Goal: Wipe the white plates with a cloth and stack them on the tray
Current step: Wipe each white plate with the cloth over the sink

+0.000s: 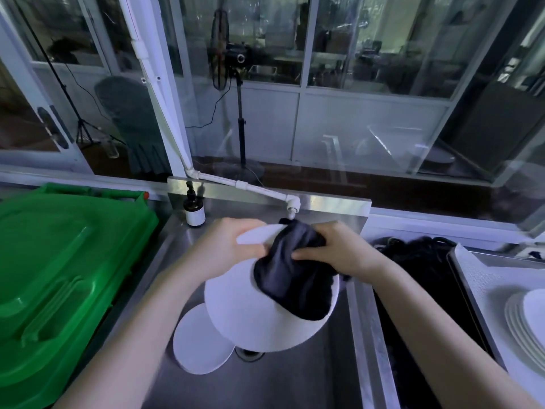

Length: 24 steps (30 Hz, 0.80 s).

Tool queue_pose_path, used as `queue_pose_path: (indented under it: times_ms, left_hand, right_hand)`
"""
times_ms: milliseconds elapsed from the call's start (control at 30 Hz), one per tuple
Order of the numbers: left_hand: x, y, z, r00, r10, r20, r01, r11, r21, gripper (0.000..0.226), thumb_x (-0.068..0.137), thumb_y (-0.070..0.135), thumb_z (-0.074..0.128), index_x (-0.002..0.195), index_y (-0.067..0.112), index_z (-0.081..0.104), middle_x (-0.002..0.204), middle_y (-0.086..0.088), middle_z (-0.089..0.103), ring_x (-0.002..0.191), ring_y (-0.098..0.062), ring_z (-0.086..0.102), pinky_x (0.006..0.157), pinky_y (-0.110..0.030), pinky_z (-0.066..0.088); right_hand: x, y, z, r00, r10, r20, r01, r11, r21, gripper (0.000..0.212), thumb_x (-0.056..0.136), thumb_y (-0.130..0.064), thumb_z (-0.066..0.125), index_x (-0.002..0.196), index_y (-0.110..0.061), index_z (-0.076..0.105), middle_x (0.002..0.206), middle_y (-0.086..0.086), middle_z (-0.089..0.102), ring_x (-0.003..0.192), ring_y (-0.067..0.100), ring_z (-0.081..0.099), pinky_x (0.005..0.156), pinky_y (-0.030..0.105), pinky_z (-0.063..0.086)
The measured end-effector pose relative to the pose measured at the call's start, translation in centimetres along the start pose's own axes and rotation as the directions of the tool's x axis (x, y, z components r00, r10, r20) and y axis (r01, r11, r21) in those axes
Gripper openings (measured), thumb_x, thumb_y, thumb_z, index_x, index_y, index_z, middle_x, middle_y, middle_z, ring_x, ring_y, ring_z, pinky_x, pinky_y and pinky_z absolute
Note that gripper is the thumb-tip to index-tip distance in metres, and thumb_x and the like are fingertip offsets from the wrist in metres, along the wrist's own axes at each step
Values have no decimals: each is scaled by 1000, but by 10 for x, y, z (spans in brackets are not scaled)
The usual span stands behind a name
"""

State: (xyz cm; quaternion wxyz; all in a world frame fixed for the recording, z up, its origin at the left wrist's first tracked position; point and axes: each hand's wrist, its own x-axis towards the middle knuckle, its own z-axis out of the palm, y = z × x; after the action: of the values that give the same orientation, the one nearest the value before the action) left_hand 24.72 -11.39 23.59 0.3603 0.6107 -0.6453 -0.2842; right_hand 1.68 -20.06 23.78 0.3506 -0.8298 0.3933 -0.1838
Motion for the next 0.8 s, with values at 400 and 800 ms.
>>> queue_pose_path:
  times_ms: [400,800]
  left_hand:
    - [-34,5,45,724,-668,-174,315,545,-777,27,98,45,58,102,19,63,112,-11,72,99,-24,72,93,-38,55]
    - [-20,-5,52,618,-785,22,482,357,-800,15,103,6,50,95,-1,61,88,-14,61,86,-30,61,78,-36,51]
  right_hand:
    - [-37,-10,64,781,-222,-584,-12,930,-368,26,77,-19,81,72,-16,56,59,-6,54,56,25,56,45,30,37]
    - [-78,8,110,812,-497,-304,410,858,-309,37,84,-16,62,121,-19,69,129,-5,65,120,8,61,96,20,49]
